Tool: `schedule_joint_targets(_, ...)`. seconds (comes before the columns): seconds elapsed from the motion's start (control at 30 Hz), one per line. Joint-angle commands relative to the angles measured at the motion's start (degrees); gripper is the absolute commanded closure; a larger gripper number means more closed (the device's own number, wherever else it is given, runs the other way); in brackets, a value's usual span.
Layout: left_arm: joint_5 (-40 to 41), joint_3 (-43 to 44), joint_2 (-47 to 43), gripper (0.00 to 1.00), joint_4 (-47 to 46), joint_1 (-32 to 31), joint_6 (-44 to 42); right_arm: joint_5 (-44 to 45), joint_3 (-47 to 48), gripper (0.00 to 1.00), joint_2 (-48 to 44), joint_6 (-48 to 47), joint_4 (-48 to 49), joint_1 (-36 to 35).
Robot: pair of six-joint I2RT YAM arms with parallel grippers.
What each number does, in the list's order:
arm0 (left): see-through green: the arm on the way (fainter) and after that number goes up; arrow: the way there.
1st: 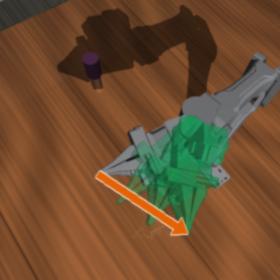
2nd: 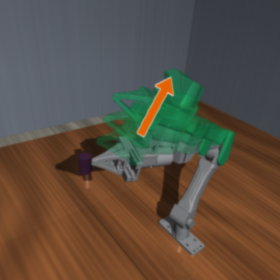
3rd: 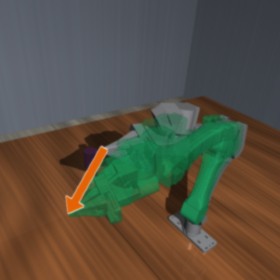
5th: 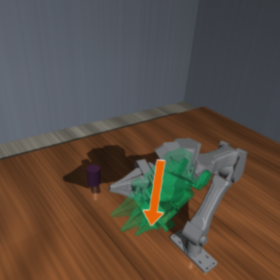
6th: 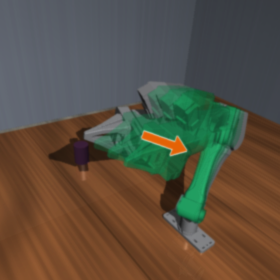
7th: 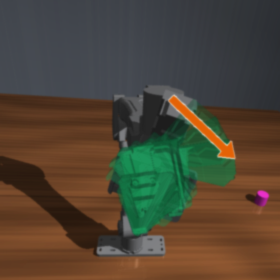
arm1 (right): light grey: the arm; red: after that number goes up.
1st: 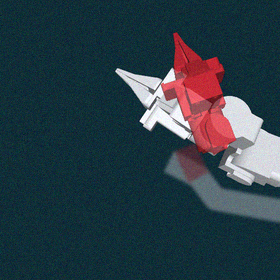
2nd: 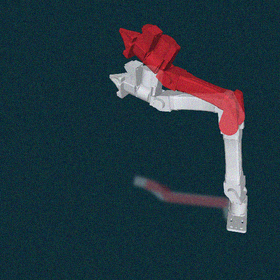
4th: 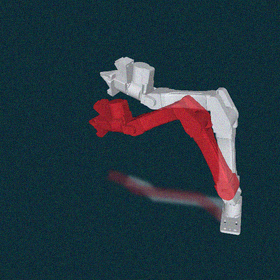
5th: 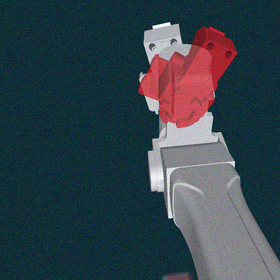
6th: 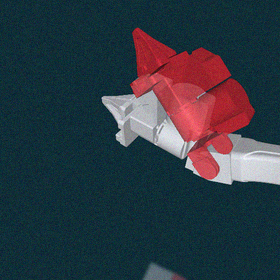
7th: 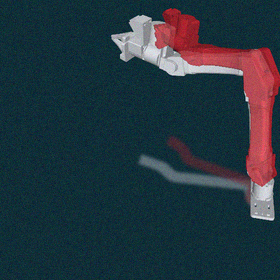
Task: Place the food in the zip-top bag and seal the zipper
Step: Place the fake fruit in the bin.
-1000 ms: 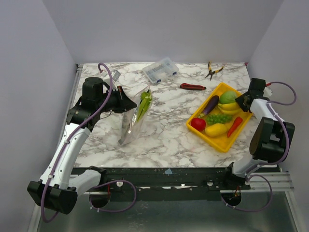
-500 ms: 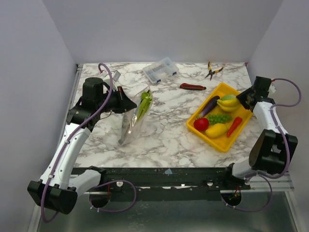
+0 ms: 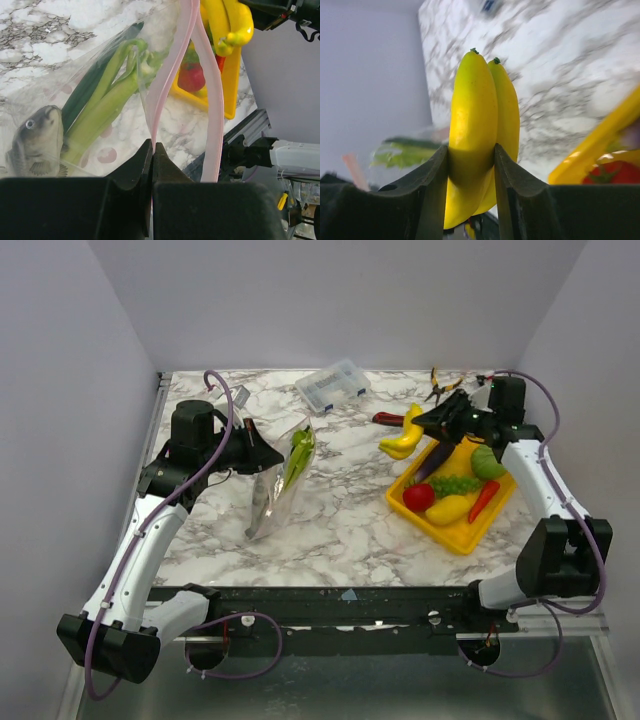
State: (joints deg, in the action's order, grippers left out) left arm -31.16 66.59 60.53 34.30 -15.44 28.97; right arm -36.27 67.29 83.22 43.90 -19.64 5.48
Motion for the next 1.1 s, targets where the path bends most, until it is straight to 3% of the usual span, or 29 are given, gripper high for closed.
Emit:
schedule_joint_targets(0.0,-0.84,-0.84,-1.62,1.0,-1.17,0.1,-0.63,-5.53,3.89,1.0,-3.5,-1.52,-5.5,-4.56)
schedule_joint_targets(0.23,-1.15,-1.02,-1.88,1.0,-1.42,0.14,-0.52,18.11,2.84,1.0,-5.48,-14.8,-22.32,-3.03)
schedule_joint_targets(0.47,-2.72,-1.37,-1.65,1.0,-2.14,0.13,0.12,29.57,4.55,0.91,4.69,-23.72,-30.51,-2.87)
schedule_joint_targets(0.67,-2.68,-1.29,-1.52,1.0,-2.07,0.14,0.12,34.36,10.25,0.7,10.73,-24.85,-30.74,-3.17)
schedule_joint_targets(0.87,-2.7,-1.37,-1.38,1.0,-2.08,0.09,0.03,40.56,10.0,0.32,8.28,-22.15,-28.57,-5.45)
schedule_joint_targets(1.07,-3.33,-1.33,-0.86,1.0,-2.01,0.15,0.16,44.24,5.51,0.24,2.05,-20.31,-27.74,-7.15)
